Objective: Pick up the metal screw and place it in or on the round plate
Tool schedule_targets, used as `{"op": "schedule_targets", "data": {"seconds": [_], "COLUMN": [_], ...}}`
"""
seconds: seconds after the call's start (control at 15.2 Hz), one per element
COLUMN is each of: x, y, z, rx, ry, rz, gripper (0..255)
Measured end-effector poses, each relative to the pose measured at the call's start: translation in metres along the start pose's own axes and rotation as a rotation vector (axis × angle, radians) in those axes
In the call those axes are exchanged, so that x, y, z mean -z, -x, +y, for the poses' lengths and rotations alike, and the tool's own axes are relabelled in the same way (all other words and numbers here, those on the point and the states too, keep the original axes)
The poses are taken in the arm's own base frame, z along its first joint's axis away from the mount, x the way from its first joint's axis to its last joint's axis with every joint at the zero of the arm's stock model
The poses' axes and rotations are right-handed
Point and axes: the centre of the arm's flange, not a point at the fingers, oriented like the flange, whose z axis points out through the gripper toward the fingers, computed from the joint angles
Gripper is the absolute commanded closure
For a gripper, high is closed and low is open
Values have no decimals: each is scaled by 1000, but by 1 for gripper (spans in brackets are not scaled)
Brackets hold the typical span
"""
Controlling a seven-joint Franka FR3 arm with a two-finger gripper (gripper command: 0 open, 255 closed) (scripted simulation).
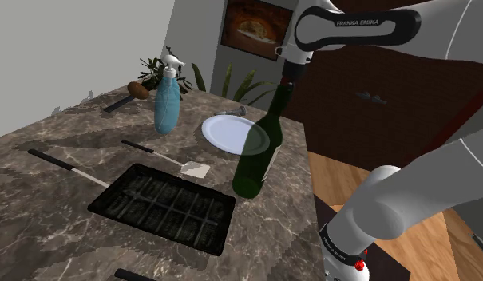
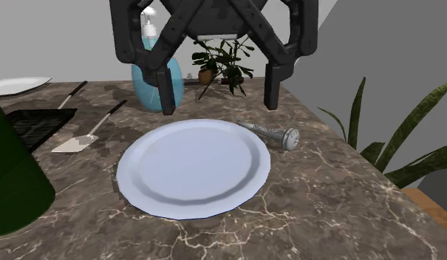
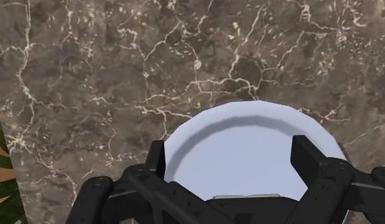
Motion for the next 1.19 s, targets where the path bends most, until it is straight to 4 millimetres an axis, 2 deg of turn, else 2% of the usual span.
{"op": "schedule_targets", "data": {"seconds": [0.46, 0.79, 1.19], "x": [-30, -52, -74], "y": [-62, -119, -191], "z": [67, 101, 121], "rx": [271, 465, 699], "ry": [-40, -69, -103], "rz": [18, 29, 45], "gripper": [0, 0, 0]}}
